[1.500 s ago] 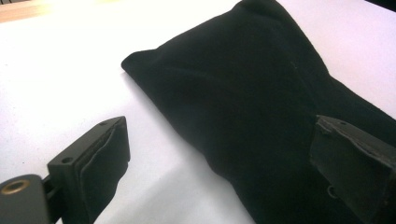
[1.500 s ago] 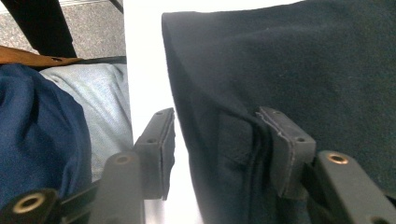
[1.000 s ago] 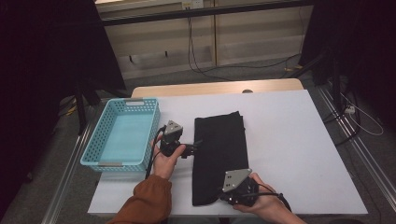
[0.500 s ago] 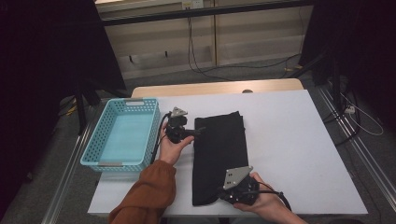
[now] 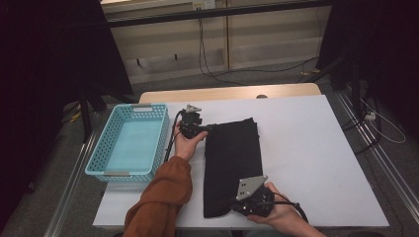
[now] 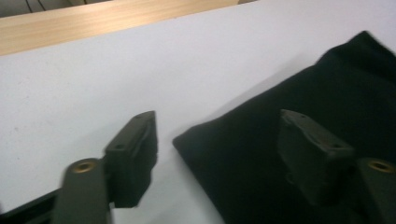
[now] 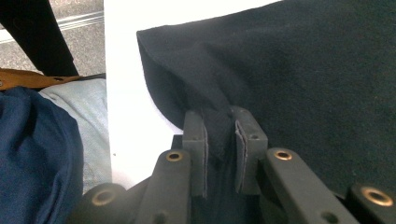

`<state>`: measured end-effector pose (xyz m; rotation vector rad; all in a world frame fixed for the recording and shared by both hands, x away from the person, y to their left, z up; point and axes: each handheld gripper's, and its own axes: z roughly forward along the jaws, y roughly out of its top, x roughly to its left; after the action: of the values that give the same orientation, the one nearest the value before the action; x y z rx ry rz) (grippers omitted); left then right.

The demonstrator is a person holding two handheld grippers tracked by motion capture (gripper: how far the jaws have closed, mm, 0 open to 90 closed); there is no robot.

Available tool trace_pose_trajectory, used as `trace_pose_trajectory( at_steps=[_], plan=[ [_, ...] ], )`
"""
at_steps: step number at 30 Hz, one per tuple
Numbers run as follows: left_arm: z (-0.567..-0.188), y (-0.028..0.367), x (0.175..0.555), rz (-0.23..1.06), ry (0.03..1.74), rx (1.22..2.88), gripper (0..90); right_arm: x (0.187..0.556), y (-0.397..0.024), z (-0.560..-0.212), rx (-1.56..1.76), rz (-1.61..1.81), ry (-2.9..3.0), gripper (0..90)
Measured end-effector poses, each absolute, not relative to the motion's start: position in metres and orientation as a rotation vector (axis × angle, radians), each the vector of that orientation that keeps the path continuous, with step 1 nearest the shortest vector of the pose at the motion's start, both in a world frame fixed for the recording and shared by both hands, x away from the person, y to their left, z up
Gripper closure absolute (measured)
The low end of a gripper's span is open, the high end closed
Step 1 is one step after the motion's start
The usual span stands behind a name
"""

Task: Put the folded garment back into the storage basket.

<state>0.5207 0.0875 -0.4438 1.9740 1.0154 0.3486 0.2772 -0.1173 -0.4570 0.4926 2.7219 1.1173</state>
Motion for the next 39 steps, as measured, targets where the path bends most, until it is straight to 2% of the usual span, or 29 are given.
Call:
trace_pose_trajectory(
  at_steps=[6,12,19,24,28,39],
  plan=[
    [-0.456,0.089,0.530,0.310,1.053,1.998,40.7,0.278,-0.117,-0.457,0.491,1.119,2.725,78.5],
    [-0.463,0.084,0.530,0.298,1.057,2.019,42.2,0.277,-0.117,-0.457,0.490,1.115,2.721,78.5],
    [-0.464,0.077,0.527,0.296,1.028,2.028,58.1,0.277,-0.117,-0.457,0.490,1.111,2.721,78.5],
    [-0.465,0.076,0.525,0.290,1.021,2.031,63.1,0.277,-0.117,-0.457,0.492,1.115,2.720,78.5],
    [-0.465,0.075,0.524,0.253,1.014,2.027,76.9,0.276,-0.117,-0.457,0.497,1.118,2.712,78.6],
    [-0.460,0.075,0.523,0.262,1.036,1.988,80.2,0.274,-0.117,-0.457,0.535,1.145,2.687,80.6]
  ],
)
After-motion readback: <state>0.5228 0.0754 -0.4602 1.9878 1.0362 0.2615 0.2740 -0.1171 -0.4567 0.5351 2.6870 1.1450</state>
